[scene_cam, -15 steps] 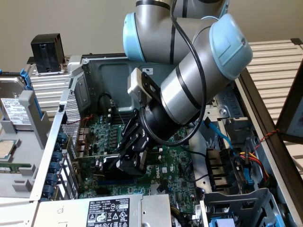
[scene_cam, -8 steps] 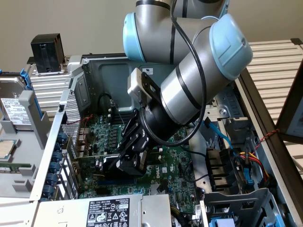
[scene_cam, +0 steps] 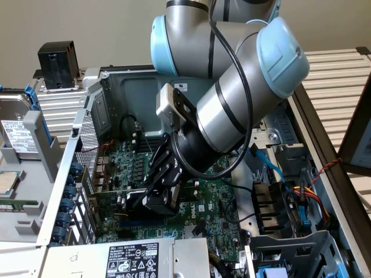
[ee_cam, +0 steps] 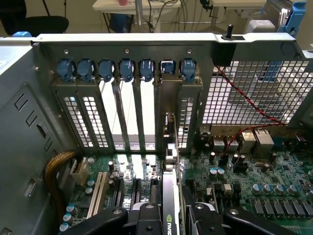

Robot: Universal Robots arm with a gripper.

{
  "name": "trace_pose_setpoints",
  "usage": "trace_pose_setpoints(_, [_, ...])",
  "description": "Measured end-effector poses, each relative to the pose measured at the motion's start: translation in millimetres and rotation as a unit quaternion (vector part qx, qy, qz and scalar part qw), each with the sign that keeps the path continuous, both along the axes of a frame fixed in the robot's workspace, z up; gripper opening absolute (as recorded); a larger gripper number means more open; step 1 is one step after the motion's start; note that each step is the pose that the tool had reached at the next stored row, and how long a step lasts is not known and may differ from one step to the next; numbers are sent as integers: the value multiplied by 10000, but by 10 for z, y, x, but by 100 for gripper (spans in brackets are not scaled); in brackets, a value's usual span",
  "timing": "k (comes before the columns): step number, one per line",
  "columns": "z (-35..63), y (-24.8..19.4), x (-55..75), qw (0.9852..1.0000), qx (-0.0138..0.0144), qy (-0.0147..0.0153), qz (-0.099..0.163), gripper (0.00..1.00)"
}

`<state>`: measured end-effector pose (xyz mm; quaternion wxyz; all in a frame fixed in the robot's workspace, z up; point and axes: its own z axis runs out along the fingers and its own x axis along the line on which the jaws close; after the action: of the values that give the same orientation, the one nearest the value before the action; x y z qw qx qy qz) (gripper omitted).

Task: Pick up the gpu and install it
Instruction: 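Insert the gpu into the slot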

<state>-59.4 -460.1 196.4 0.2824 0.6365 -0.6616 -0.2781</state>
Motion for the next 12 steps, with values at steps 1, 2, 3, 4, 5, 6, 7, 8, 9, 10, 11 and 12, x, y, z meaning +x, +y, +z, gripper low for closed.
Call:
trace_pose_setpoints(1, [0, 0, 0, 10000, 0, 0, 0, 27])
trace_pose_setpoints(2, [0, 0, 0, 10000, 0, 0, 0, 27])
trace_pose_setpoints(3, [0, 0, 0, 10000, 0, 0, 0, 27])
trace_pose_setpoints(4, [0, 0, 0, 10000, 0, 0, 0, 27])
trace_pose_setpoints(5, [0, 0, 0, 10000, 0, 0, 0, 27])
trace_pose_setpoints(6, [0, 0, 0, 10000, 0, 0, 0, 27])
trace_pose_setpoints(7, [0, 0, 0, 10000, 0, 0, 0, 27])
trace_pose_setpoints(8, [0, 0, 0, 10000, 0, 0, 0, 27])
trace_pose_setpoints(9, [-1, 0, 0, 10000, 0, 0, 0, 27])
trace_pose_setpoints(10, [-2, 0, 0, 10000, 1, 0, 0, 27])
trace_pose_setpoints(11, [-2, 0, 0, 10000, 0, 0, 0, 27])
trace_pose_setpoints(12, [-3, -1, 0, 10000, -1, 0, 0, 27])
